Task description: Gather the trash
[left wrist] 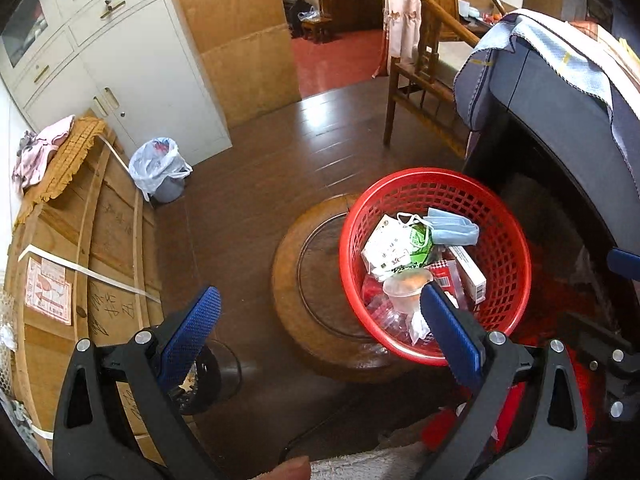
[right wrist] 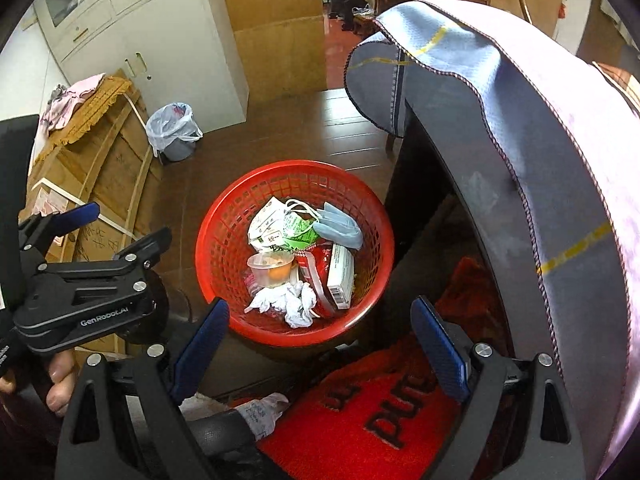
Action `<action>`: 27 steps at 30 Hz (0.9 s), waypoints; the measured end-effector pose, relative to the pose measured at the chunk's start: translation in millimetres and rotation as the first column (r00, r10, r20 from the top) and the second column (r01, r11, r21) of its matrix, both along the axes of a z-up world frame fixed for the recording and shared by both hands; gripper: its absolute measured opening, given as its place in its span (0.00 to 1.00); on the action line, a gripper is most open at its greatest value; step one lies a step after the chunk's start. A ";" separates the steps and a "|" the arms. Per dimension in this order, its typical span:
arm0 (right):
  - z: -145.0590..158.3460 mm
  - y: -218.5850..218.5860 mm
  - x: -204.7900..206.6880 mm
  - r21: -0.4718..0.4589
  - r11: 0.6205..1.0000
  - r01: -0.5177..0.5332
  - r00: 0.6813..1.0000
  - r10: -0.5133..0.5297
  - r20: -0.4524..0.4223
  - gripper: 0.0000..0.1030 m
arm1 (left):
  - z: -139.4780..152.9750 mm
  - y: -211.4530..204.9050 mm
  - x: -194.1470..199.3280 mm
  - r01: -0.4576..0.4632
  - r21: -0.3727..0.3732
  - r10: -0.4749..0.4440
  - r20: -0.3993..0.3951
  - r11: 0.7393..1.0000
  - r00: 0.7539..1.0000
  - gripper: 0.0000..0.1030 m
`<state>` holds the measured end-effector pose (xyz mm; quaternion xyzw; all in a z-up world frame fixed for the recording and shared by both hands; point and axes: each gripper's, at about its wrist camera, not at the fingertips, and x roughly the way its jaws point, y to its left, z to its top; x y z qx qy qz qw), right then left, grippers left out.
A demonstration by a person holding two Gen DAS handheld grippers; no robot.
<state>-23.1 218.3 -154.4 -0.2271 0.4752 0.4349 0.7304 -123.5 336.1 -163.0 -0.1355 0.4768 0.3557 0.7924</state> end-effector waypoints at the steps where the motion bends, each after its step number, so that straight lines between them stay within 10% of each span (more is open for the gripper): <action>1: 0.1 0.0 0.0 0.000 1.000 0.000 1.000 0.000 0.003 0.88 | -0.3 0.2 0.5 -0.002 0.000 0.002 0.000 1.000 1.000 0.93; 27: 3.1 -4.6 2.8 0.020 1.000 0.011 1.000 -0.011 -0.010 0.88 | 3.6 -5.8 1.2 -0.002 -0.004 0.002 0.026 1.000 1.000 0.93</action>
